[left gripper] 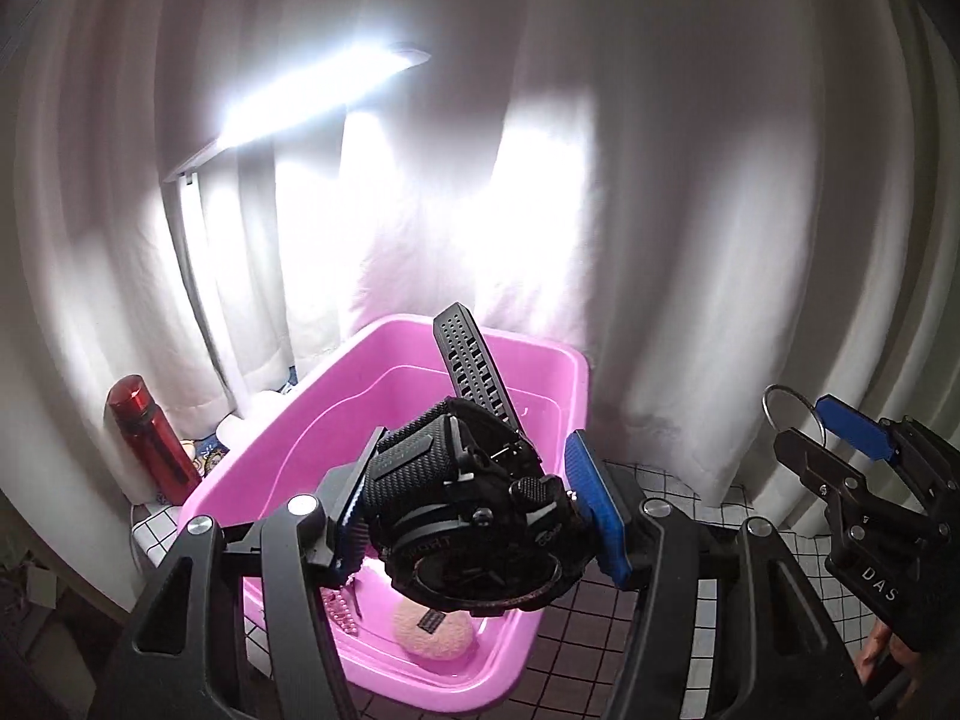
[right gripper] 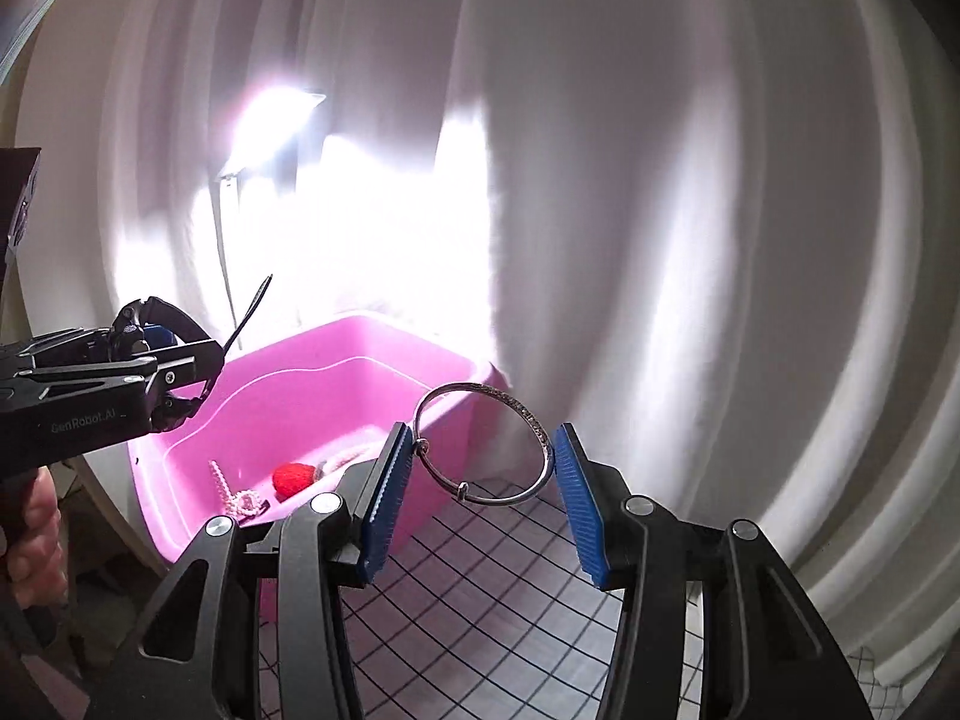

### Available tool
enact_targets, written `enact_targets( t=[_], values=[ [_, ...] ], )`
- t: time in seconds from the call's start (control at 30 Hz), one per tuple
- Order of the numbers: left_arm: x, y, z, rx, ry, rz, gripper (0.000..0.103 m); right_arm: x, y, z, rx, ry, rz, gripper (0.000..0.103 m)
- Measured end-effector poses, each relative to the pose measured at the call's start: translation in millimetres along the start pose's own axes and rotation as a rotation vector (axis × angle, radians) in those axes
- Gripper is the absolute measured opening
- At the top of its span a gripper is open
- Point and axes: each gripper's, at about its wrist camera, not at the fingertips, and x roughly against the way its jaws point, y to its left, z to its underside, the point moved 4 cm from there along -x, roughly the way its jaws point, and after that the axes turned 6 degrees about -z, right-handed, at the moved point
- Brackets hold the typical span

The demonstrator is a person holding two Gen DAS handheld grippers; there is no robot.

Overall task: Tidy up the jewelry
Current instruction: 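Carry the watch and bangle with both tools over the pink tub, then open both tools to drop the watch and bangle into the tub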

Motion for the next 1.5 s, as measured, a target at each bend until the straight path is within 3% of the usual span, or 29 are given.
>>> enact_targets(
  t=[0.3,0.57,0.97,1.43,1.5],
  values=[
    [-22,70,12,0.063,0.066,-0.109,0.057,-67,71,-35,0.078,0.027,-0.145,0.047],
    [-45,105,24,0.098,0.115,-0.127,0.057,-117,104,-44,0.1,0.091,-0.199,0.047],
    [-87,107,43,0.086,0.2,-0.09,0.057,-181,112,-26,0.064,0.242,-0.184,0.047],
    [-100,110,52,0.111,0.267,-0.111,0.058,-194,102,-16,0.021,0.308,-0.15,0.048],
    [-101,113,54,0.13,0.282,-0.104,0.059,-192,100,-17,0.018,0.304,-0.129,0.056]
  ],
)
